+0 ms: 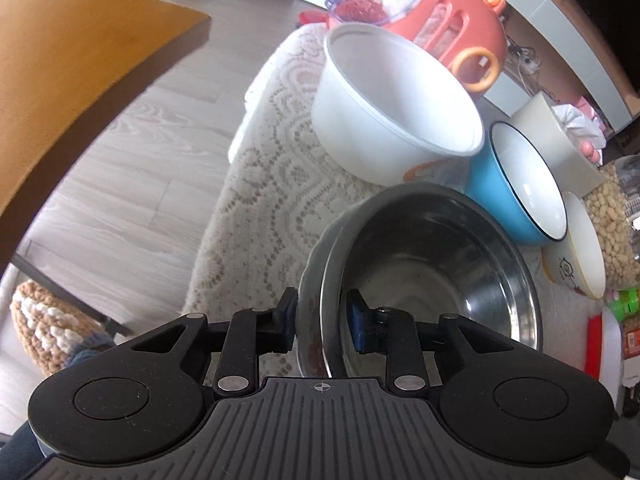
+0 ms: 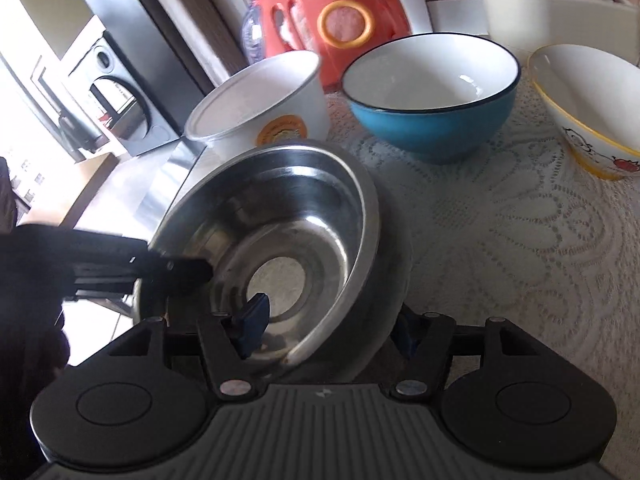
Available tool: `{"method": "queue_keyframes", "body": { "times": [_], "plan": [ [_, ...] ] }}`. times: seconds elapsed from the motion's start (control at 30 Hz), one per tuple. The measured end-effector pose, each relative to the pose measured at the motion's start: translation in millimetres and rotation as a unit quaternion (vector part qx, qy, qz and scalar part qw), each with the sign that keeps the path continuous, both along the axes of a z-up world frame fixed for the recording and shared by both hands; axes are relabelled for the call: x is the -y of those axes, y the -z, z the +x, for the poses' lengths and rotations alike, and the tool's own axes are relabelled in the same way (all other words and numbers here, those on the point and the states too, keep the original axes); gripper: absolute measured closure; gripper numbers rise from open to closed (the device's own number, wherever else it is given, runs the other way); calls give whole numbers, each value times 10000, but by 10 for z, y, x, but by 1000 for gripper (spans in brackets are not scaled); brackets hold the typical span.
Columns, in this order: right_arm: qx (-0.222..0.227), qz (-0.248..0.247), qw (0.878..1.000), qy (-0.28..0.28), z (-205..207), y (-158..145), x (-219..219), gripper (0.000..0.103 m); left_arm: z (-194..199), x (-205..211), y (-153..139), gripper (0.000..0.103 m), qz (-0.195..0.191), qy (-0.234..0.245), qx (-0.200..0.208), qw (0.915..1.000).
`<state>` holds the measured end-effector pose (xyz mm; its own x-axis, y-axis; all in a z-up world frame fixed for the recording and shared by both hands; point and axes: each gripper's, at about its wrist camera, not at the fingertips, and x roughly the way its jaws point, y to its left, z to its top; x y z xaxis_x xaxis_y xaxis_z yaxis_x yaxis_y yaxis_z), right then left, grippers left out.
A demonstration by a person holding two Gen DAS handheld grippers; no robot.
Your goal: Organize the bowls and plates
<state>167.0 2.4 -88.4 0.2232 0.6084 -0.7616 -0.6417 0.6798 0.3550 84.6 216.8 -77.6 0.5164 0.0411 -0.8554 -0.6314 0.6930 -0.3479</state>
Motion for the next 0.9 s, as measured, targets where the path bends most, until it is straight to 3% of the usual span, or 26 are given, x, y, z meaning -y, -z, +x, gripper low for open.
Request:
{"method": "queue_keyframes", "body": {
  "times": [0.2, 0.4, 0.53, 0.8, 0.9],
  "plan": [
    [-140, 55, 9997, -189, -153, 73, 66, 39, 27, 10, 4, 69, -32, -30, -54, 10000],
    [-388, 254, 9989, -19, -43, 66, 121, 40, 21, -15, 92, 70, -324, -179, -141, 9992],
    [-501, 321, 9981, 145, 51, 59, 122, 40, 37, 4, 104, 71, -309, -170, -165, 9992],
    [134, 118, 9995, 266, 135, -39, -55, 40, 47, 26, 12, 67, -234, -71, 258, 9994],
    [152, 85, 9995, 261, 194, -33, -100, 40, 76, 8, 62, 67, -270, -127, 131, 9995]
  ]
}}
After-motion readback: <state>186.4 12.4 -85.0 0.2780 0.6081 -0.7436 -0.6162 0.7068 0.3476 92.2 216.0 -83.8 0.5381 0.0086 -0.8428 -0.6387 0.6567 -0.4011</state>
